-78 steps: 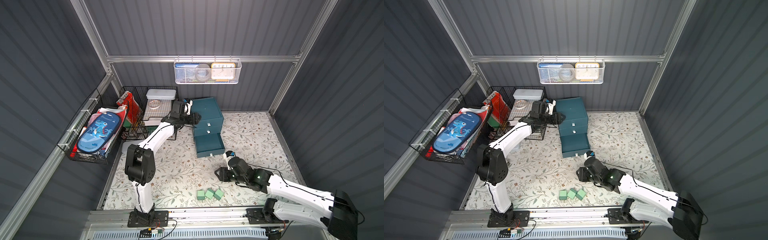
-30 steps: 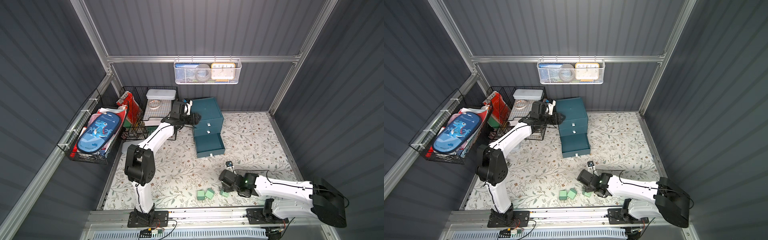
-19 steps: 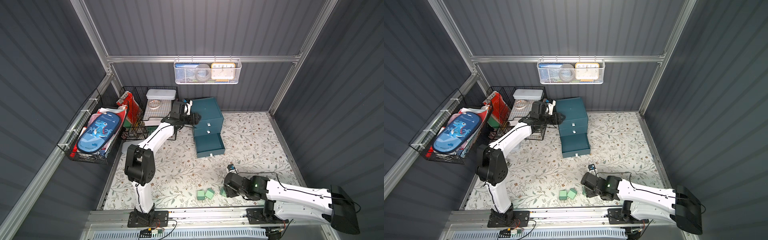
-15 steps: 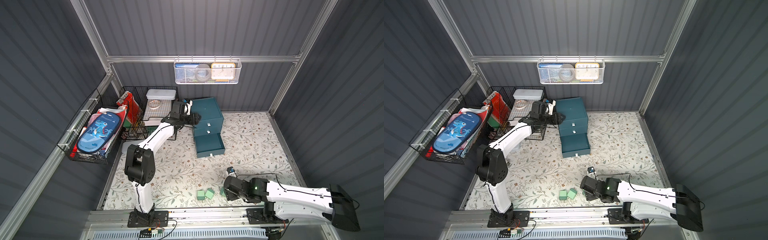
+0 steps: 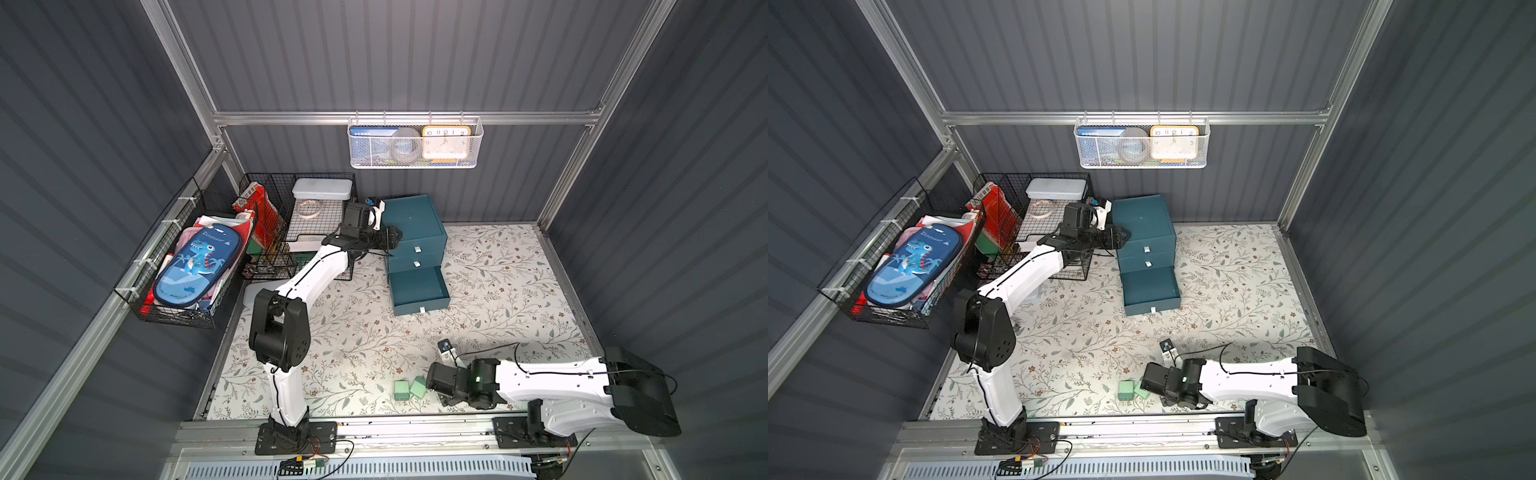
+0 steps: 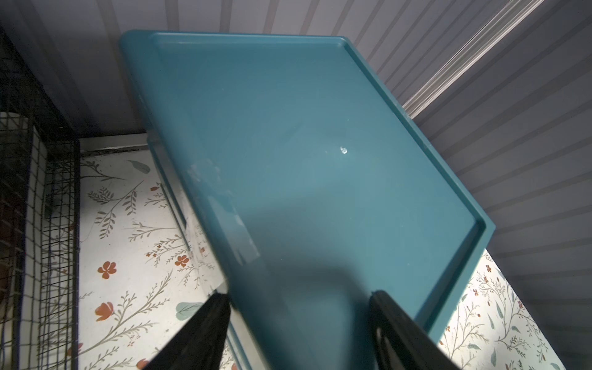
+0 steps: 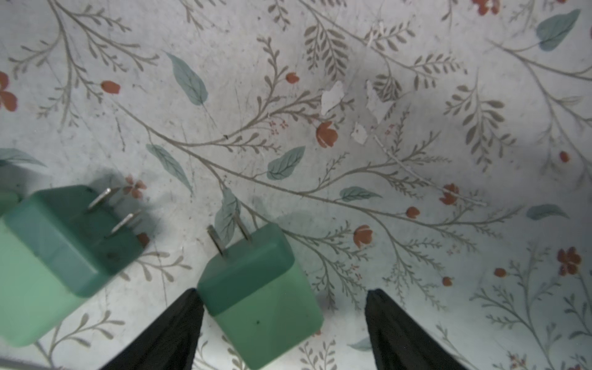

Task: Place the plugs into the drawer by color
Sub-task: Pick up the plug from the center of the board.

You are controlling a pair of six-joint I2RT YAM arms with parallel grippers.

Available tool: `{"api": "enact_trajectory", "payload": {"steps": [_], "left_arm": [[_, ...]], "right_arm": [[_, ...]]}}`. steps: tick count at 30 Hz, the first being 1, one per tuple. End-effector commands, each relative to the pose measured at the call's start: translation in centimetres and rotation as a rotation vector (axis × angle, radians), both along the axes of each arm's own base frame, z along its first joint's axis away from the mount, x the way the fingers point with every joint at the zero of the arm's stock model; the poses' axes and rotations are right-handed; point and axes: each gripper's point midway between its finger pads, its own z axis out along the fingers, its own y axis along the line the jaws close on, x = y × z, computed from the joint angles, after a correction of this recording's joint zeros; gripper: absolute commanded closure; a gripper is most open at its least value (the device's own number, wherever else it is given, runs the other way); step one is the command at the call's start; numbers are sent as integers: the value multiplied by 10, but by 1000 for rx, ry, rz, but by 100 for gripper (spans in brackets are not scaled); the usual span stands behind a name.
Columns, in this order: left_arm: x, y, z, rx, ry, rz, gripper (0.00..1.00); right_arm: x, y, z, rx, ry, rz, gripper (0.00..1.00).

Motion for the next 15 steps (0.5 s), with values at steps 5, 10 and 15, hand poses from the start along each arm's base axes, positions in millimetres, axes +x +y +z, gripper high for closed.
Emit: {"api": "enact_trajectory", "payload": {"steps": [5, 10, 15], "left_arm": [[-25, 6, -73, 114, 208, -11, 27], [-25, 6, -72, 111, 207, -10, 27], [-25, 6, -70, 110, 202, -12, 27]], "right_arm": [[10, 1, -6, 22, -2, -1, 28], [8, 1, -10, 33, 10, -16, 39], [0, -5, -24, 47, 56, -87, 43]]}}
